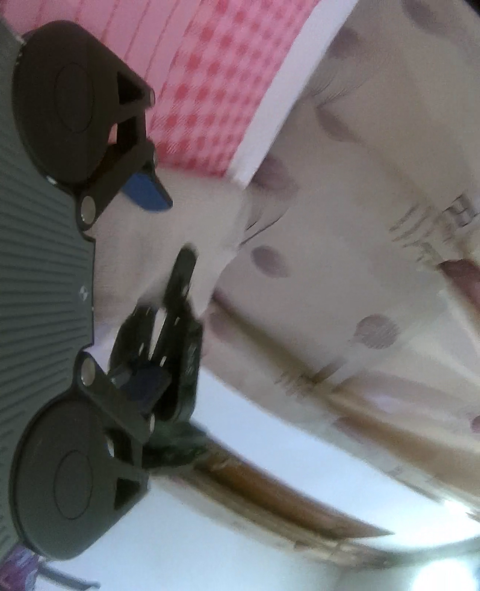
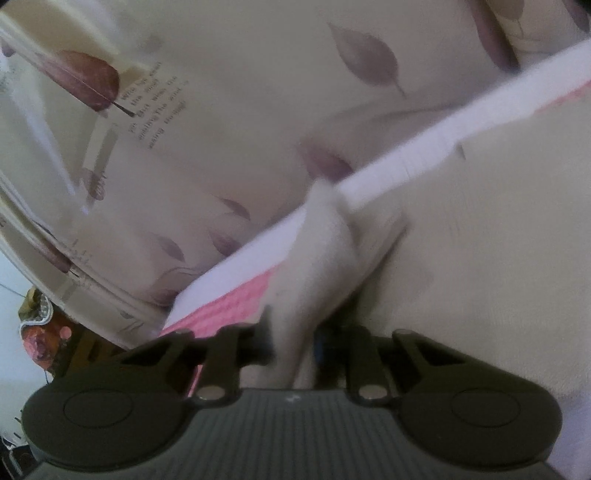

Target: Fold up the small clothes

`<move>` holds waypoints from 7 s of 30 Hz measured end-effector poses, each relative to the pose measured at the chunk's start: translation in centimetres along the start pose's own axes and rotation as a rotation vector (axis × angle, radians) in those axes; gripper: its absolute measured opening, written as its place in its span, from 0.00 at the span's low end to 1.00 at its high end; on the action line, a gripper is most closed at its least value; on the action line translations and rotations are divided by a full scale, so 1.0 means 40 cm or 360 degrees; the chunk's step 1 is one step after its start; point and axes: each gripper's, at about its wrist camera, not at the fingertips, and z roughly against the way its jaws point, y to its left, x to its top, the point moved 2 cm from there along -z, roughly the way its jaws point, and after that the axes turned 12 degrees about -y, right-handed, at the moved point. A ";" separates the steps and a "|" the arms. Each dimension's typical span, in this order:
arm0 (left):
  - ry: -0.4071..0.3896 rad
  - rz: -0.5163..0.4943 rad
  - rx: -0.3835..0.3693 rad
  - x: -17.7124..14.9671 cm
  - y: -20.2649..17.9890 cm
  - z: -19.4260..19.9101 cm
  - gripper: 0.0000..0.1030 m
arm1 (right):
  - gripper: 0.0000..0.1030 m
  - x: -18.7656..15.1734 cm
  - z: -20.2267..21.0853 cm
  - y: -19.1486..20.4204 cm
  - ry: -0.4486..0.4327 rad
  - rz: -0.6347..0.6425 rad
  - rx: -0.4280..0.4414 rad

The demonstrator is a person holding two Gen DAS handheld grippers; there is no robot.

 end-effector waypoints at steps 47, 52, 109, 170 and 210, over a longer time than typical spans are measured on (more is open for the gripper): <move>0.0347 -0.0382 -0.0052 -0.218 -0.316 -0.195 1.00 | 0.21 0.293 0.323 -0.377 -0.0242 0.0396 -0.0447; 0.0380 -0.0393 -0.0002 -0.211 -0.295 -0.162 1.00 | 0.21 0.278 0.461 -0.302 -0.0444 0.0388 -0.0241; 0.0478 -0.0372 -0.0045 -0.243 -0.251 -0.302 0.31 | 0.21 0.154 0.484 -0.237 -0.0304 0.0748 -0.0272; 0.0470 -0.0378 -0.0205 -0.253 -0.279 -0.295 0.70 | 0.28 0.230 0.214 -0.156 -0.0132 0.1100 -0.0418; 0.0494 -0.0447 -0.0221 -0.252 -0.277 -0.297 0.71 | 0.61 -0.032 0.525 -0.265 -0.0240 0.1174 -0.0643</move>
